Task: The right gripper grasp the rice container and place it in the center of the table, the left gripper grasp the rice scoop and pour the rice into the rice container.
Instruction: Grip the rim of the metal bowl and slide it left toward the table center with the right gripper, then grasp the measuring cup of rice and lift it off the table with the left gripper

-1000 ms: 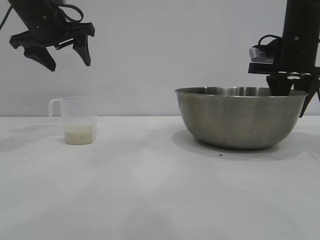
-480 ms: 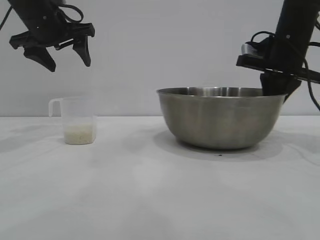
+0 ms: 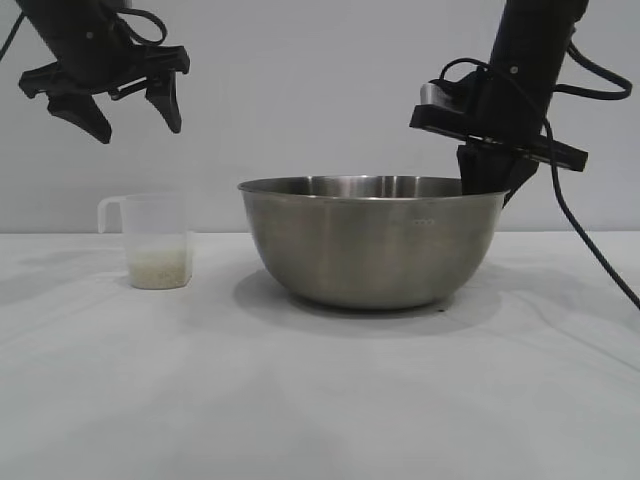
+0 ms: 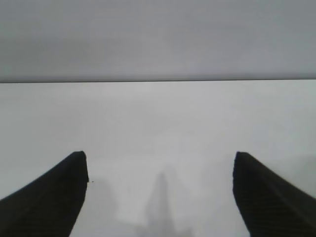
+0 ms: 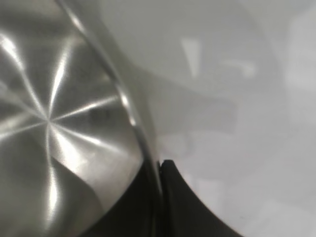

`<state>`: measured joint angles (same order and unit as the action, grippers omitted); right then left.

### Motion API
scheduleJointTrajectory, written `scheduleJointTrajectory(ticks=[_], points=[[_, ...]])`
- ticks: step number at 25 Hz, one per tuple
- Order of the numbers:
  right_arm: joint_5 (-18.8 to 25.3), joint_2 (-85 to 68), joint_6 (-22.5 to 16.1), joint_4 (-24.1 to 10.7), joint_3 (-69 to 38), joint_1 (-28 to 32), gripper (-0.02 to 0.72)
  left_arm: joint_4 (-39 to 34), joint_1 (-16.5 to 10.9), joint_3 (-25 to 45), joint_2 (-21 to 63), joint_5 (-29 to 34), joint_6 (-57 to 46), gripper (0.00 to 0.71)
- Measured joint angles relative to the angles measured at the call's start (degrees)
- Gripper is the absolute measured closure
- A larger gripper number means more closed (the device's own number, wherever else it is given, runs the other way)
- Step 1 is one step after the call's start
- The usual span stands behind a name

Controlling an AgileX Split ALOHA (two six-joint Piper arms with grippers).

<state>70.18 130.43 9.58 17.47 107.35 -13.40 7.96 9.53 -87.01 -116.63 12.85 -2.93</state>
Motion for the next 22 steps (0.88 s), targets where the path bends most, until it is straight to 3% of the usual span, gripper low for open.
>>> scheduleJointTrajectory(ticks=[4,6,11,17,22], points=[[0.0,0.0,0.13,0.0,0.0,0.0,0.228,0.0,0.0,0.0,0.0,0.1,0.0,0.176],[0.0,-0.28,0.13,0.0,0.0,0.0,0.141,0.0,0.0,0.0,0.0,0.1,0.0,0.176],[0.0,-4.94,0.13,-1.87,0.0,0.0,0.141,0.0,0.0,0.0,0.0,0.12,0.0,0.176],[0.45,-10.62,-2.31,-11.06,0.0,0.91,0.141,0.0,0.0,0.0,0.0,0.69,0.0,0.176],[0.5,-14.67,-4.39,-12.59,-0.29,4.46,0.141,0.0,0.0,0.0,0.0,0.81,0.0,0.176]])
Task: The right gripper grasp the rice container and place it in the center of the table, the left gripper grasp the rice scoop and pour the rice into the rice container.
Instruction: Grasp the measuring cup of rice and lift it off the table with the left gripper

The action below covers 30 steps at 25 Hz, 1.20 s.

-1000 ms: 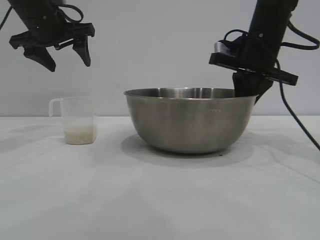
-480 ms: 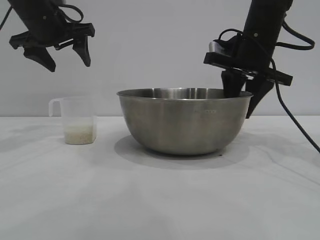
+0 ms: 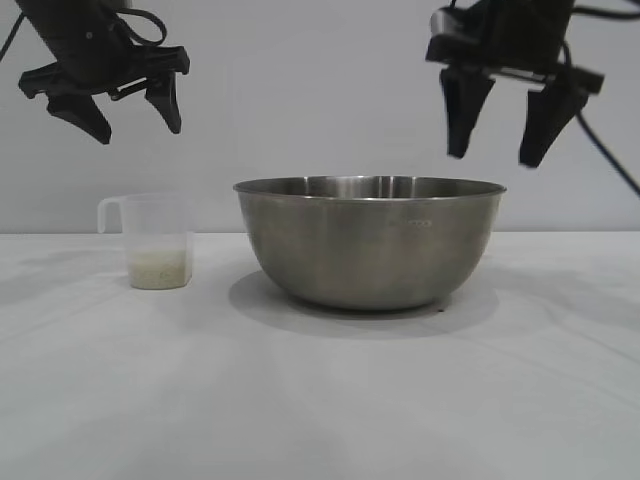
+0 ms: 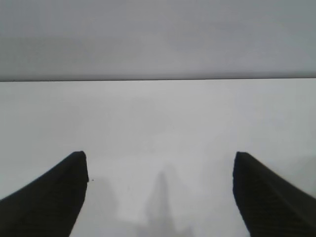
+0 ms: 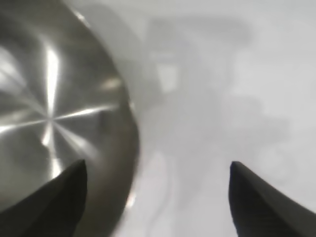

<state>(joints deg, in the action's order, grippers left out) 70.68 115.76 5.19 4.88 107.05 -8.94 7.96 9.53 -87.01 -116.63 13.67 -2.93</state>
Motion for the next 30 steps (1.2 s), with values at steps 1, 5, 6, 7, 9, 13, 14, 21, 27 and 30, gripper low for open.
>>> scheduleJointTrajectory(ticks=[1,5,6,7,9,13,14,21,27,30], points=[[0.0,-0.84,-0.24,0.0,-0.66,0.8,0.141,0.0,0.0,0.0,0.0,0.0,0.0,0.176],[0.09,-5.56,-0.73,-0.36,-6.06,3.13,0.141,0.0,0.0,0.0,0.0,0.18,0.0,0.176],[0.09,-7.08,-0.83,-0.36,-7.71,3.59,0.141,0.0,0.0,0.0,0.0,0.18,0.0,0.176],[0.09,-8.67,-0.83,-0.36,-9.81,4.07,0.141,0.0,0.0,0.0,0.0,0.27,0.0,0.176],[0.09,-11.92,-0.95,-0.36,-13.86,4.6,0.141,0.0,0.0,0.0,0.0,0.27,0.0,0.176],[0.09,-19.43,-1.07,-0.51,-23.04,4.8,0.181,0.0,0.0,0.0,0.0,0.27,0.0,0.176],[0.09,-21.43,-1.07,-0.51,-25.47,4.8,0.181,0.0,0.0,0.0,0.0,0.31,0.0,0.176],[0.09,-36.68,-1.3,-2.9,-39.93,4.8,0.181,0.0,0.0,0.0,0.0,0.4,0.0,0.176],[0.24,-52.05,-1.52,-3.21,-49.98,4.8,0.181,0.0,0.0,0.0,0.0,0.67,0.0,0.176],[0.38,-60.24,-2.46,-3.21,-55.5,4.8,0.181,0.0,0.0,0.0,0.0,0.81,0.0,0.176]])
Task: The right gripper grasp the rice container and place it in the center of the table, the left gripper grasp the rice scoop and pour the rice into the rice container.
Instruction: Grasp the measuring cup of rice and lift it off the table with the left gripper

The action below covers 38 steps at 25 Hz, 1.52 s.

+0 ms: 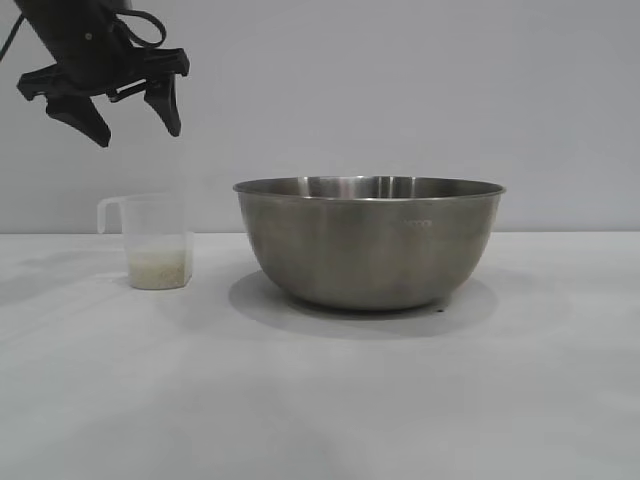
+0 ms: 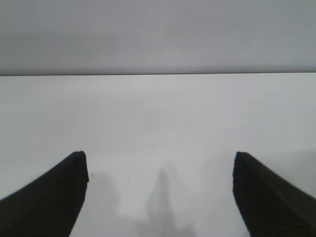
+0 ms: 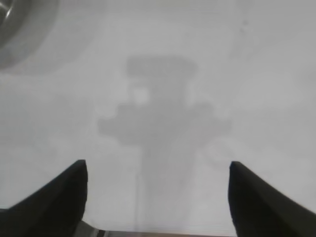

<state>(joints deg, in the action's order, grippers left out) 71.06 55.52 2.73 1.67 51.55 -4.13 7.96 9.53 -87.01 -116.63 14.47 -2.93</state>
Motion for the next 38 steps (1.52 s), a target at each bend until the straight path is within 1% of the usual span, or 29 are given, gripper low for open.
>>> scheduleJointTrajectory(ticks=[5,9,12,16,20,28,35,38], points=[[0.12,-14.49,-0.33,0.0,-8.19,0.0,0.181,0.0,0.0,0.0,0.0,0.04,0.0,0.176],[-2.57,-25.13,-0.33,1.65,-14.48,0.0,0.181,0.0,0.0,0.0,0.0,0.04,0.0,0.176],[-3.47,-31.5,-0.33,2.66,-18.5,0.0,0.181,0.0,0.0,0.0,0.0,0.04,0.0,0.176],[-3.85,-38.75,1.19,2.66,-22.06,0.0,0.181,0.0,0.0,0.0,0.0,0.04,0.0,0.176],[-5.66,-45.16,1.96,3.01,-23.36,0.0,0.181,-0.21,0.0,0.0,0.0,0.04,0.0,0.176],[-5.66,-55.98,2.44,3.31,-23.5,0.0,0.181,-2.15,0.0,0.0,-0.1,0.04,0.0,0.176],[-5.58,-56.46,2.44,3.31,-23.5,0.0,0.181,-9.23,0.0,0.0,-0.12,0.13,0.0,0.176],[-5.58,-56.46,2.44,3.31,-23.5,0.0,0.181,-11.11,0.0,0.0,-0.12,0.13,0.0,0.176]])
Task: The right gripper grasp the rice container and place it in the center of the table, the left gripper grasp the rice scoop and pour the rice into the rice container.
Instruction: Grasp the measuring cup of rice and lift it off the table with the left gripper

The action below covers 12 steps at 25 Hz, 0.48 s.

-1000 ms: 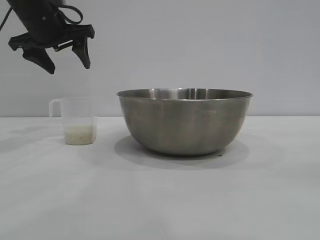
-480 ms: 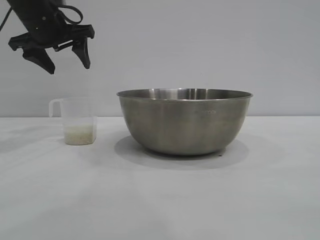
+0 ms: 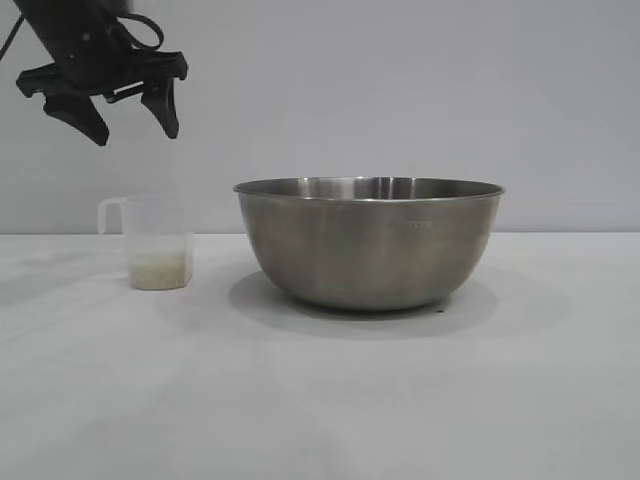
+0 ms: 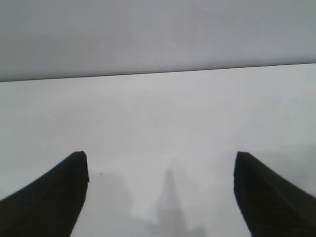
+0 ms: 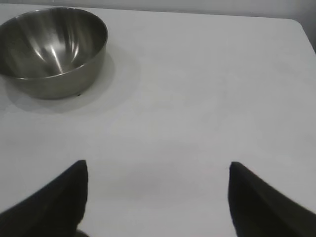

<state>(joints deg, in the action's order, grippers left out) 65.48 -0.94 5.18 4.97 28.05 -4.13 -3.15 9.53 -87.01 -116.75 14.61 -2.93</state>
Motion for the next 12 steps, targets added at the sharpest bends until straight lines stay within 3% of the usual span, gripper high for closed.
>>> scheduleJointTrajectory(ticks=[12], points=[[0.0,0.0,0.0,0.26,0.0,0.0,0.181,-2.41,0.0,0.0,0.21,2.39,-1.45,0.176]])
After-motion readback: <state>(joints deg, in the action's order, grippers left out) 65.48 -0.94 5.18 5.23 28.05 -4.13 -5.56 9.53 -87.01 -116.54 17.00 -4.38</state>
